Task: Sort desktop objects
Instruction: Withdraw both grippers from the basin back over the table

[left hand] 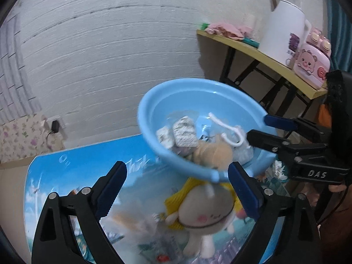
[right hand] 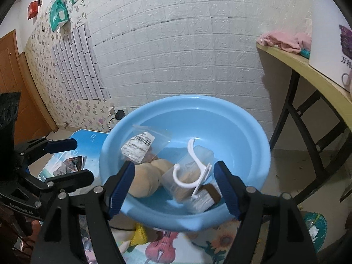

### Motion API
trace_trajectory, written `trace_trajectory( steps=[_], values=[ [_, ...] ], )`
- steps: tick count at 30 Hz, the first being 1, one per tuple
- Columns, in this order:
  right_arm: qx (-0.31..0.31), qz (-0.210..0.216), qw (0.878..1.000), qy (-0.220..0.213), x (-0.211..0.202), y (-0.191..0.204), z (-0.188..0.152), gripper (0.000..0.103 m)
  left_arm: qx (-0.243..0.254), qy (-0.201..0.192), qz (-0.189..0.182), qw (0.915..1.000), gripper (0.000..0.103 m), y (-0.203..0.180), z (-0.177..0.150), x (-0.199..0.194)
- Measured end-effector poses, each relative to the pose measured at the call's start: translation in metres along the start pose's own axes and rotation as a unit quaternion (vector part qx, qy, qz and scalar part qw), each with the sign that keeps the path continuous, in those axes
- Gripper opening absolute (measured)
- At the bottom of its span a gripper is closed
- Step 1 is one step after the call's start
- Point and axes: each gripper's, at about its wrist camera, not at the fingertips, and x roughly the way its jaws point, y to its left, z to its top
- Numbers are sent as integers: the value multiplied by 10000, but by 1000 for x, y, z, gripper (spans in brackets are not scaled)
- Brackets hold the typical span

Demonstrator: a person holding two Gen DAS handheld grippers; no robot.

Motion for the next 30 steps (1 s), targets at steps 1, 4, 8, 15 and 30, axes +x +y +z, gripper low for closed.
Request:
trace_trajectory(
  steps=[1,4,8,15,30],
  values=[
    [19,-22,10000,11,-1,2,-1,75,-36,21,58,10000,94,2,-3,-3],
    [80,-32,9999,54,-6,9,-6,75,-121,57,151,9998,98,9,-10,-11],
    [114,-30,9999,117,-10,20,-13,75,-155,61,194,9997,99,15,-21,-22],
    [238,59,9996,156,-14,33,-31,75,-287,200,330,9988,99,30,-48,-25],
    [195,6,9994,285,-15,54,-47,75,-603,247,479,9967,99,61,-84,-35]
  ],
)
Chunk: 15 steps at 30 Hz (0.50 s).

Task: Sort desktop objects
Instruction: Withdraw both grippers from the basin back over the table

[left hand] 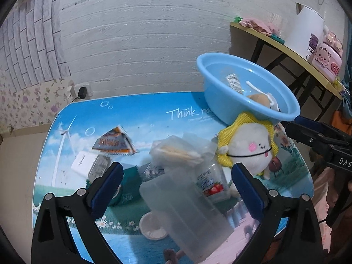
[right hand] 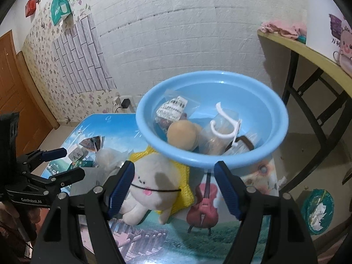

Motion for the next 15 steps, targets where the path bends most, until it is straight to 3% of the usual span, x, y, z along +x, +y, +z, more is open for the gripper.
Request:
trace_trajectory(
  steps=[15],
  values=[
    [-36,346,9981,513,22,25,-26,75,-144,121,97,9998,99,18,-26,0]
  ],
)
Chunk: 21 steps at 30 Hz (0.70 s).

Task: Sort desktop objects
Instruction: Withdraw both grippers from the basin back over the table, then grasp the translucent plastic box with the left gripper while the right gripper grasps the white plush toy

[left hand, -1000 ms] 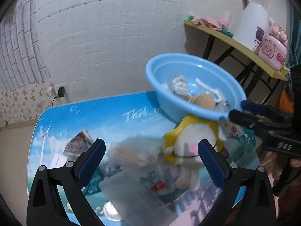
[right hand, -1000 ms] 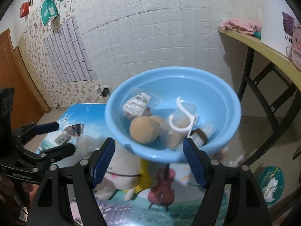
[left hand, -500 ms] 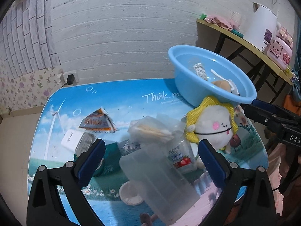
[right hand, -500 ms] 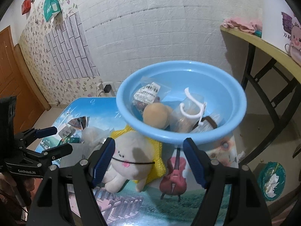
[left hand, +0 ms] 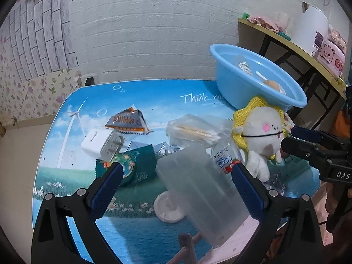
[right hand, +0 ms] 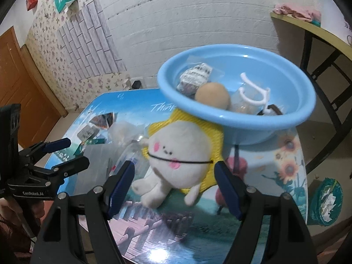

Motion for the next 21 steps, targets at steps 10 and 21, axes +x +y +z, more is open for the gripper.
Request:
trace_trajectory(
  steps=[10,21],
  values=[
    [-60,74,9998,176,14,7,-7,75,-57,87,81,9999,99,8,-11,1],
    [-107,33,9995,291,22,6,-11,75,-85,233,102,9996,99,11,-18,8]
  ],
)
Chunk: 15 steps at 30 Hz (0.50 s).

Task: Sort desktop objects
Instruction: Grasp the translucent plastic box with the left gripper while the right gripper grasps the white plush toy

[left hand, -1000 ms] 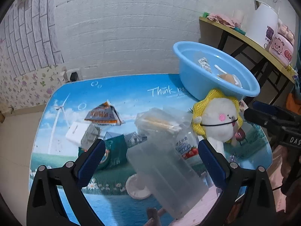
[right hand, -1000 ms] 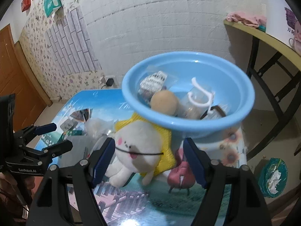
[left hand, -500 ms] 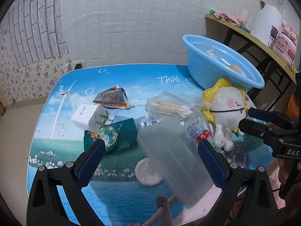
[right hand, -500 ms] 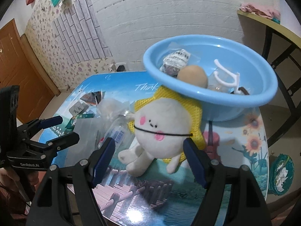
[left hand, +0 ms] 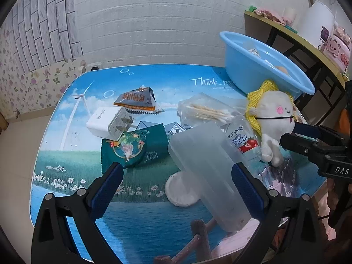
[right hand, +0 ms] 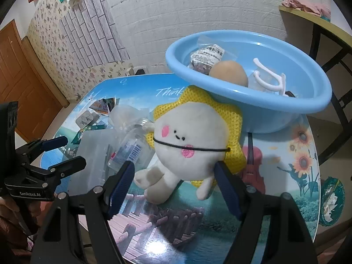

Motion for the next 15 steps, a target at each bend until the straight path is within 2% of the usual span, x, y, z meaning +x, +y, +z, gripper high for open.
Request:
trace_trajectory(
  steps=[5,15],
  values=[
    [89,-24,9999,69,5,-6,-1,75,-34,-11,-7,10000,99,1,1,0],
    [104,-1,9999,63,9,-5,-3,75,83,52,-316,9995,99,-8,-4,5]
  ],
)
